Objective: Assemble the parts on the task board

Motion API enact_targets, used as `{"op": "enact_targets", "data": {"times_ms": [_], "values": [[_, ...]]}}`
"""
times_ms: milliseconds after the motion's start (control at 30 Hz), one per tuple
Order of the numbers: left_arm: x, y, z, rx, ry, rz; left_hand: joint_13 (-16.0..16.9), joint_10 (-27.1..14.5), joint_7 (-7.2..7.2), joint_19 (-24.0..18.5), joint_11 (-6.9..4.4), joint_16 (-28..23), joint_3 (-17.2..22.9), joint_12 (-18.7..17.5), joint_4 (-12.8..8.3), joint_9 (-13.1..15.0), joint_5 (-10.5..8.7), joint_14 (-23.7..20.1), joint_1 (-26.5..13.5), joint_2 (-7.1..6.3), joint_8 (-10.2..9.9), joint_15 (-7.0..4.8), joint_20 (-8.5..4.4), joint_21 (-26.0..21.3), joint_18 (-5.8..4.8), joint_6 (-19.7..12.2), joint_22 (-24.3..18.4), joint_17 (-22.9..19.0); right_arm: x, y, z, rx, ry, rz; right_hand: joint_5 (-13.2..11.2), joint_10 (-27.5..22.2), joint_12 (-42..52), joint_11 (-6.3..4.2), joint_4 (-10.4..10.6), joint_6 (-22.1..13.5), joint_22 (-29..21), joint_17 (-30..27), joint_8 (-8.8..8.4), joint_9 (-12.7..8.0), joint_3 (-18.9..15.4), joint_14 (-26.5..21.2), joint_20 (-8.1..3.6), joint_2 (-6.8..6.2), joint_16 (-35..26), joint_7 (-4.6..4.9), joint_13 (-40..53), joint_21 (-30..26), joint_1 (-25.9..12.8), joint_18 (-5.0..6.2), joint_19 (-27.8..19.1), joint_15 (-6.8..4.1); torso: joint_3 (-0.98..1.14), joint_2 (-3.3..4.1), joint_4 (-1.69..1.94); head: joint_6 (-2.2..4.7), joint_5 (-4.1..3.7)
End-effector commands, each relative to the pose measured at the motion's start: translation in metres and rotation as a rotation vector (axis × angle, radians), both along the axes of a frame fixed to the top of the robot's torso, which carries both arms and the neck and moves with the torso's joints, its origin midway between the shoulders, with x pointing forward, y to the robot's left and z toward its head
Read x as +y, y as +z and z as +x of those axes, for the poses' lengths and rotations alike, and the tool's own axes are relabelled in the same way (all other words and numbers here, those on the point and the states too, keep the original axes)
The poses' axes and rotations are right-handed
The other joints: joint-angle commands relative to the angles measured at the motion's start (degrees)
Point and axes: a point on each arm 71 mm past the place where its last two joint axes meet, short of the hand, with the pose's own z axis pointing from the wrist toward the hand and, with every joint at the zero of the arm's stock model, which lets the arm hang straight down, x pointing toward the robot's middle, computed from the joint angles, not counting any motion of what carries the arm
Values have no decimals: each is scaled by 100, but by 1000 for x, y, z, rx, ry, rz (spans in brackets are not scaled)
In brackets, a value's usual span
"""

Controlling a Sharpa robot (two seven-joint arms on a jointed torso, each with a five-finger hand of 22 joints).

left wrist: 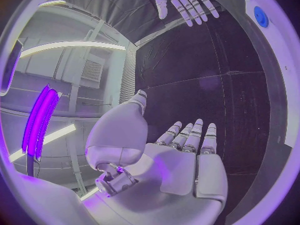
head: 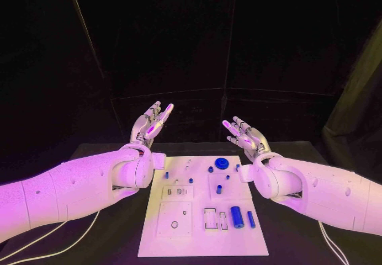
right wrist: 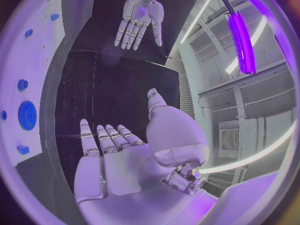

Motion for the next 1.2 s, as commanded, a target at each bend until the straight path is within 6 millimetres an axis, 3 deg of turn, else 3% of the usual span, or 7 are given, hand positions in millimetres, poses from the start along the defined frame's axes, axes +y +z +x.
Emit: {"op": "enact_targets", "data": {"times_ms": [33, 300, 433, 667, 800, 933, 1200], "values": [[-2, 4, 0, -44, -34, -46, 5, 5, 476, 5, 38, 29, 2, 27, 34, 6, 35, 34, 102, 11, 35, 17, 39, 21, 65, 31, 10, 6, 13, 1, 0, 2, 198, -21, 77, 67, 36, 110, -8, 94, 22, 15, 34, 15, -77, 50, 90, 48, 44, 435, 15, 42, 305, 104, 52, 109, -1, 1, 1, 0, 0], [5, 2, -2, -43, -20, -39, 12, 43, 517, -4, 77, 41, -16, 35, 37, 12, 37, 69, 141, 76, 43, 46, 50, 24, 54, 70, 10, 16, -5, 1, 6, -35, 188, -66, -113, 909, 153, 417, -419, 820, 198, 103, 160, 108, -153, 923, 112, 138, 171, 756, 99, 395, 1011, 107, 773, 368, -9, 6, -9, 28, -31], [9, 1, -4, -34, -30, -42, 30, 178, 584, 102, 150, 125, -74, 56, -6, 29, 35, 383, 230, 130, 65, 106, 80, 73, 34, 203, 41, 75, -12, 3, 8, -86, 162, -124, -164, 2437, 502, 571, -797, 1947, 432, 276, 438, 259, -75, 2589, 59, 109, 569, 844, 261, 889, 1522, 272, 1876, 463, -13, 8, 1, 25, -48], [17, 1, -12, -54, -100, -12, 212, 2053, 772, 1895, 441, 824, -224, 470, -377, 204, 30, 2607, 741, 245, 416, 371, 114, 833, -193, 1881, 428, 392, -22, 5, 11, -174, 165, -266, -187, 4509, 855, 278, -1205, 3914, 579, 311, 809, 409, -22, 4614, 65, 122, 928, 683, 302, 1414, 1923, 639, 2959, 131, 6, 102, 1, 43, -39], [23, 2, -20, -57, -141, 0, 321, 4012, 731, 3596, 281, 1119, -281, 903, -624, 258, 16, 3745, 1042, 269, 569, 108, 91, 1490, 32, 2949, 675, 471, -25, 13, 14, -247, 203, -400, -208, 4973, 781, 150, -1414, 4575, 597, 302, 794, 369, 8, 5253, -73, 167, 949, 588, 275, 1603, 2029, 665, 3404, -34, 12, 207, 11, 75, -62], [25, 4, -28, -42, -179, -11, 309, 4575, 663, 4279, 146, 1252, -312, 989, -780, 309, 30, 4437, 1191, 280, 718, -71, -38, 1685, 102, 3937, 703, 543, -25, 22, 18, -300, 248, -550, -230, 5328, 710, 51, -1601, 4843, 655, 315, 738, 328, 45, 5765, -240, 225, 987, 526, 270, 1811, 2087, 655, 3771, -199, 6, 313, 35, 115, -87], [19, 8, -48, -11, -256, -46, 293, 5123, 550, 4850, 6, 1157, -339, 896, -984, 262, 29, 5014, 1327, 362, 673, -236, -204, 1652, 95, 4395, 597, 718, -18, 35, 23, -407, 310, -923, -87, 5966, 538, -196, -2020, 5329, 1157, 459, 696, 319, 133, 6969, -700, 244, 1228, 353, 268, 2797, 2153, 646, 4577, -597, -15, 573, 106, 151, -189]]}}
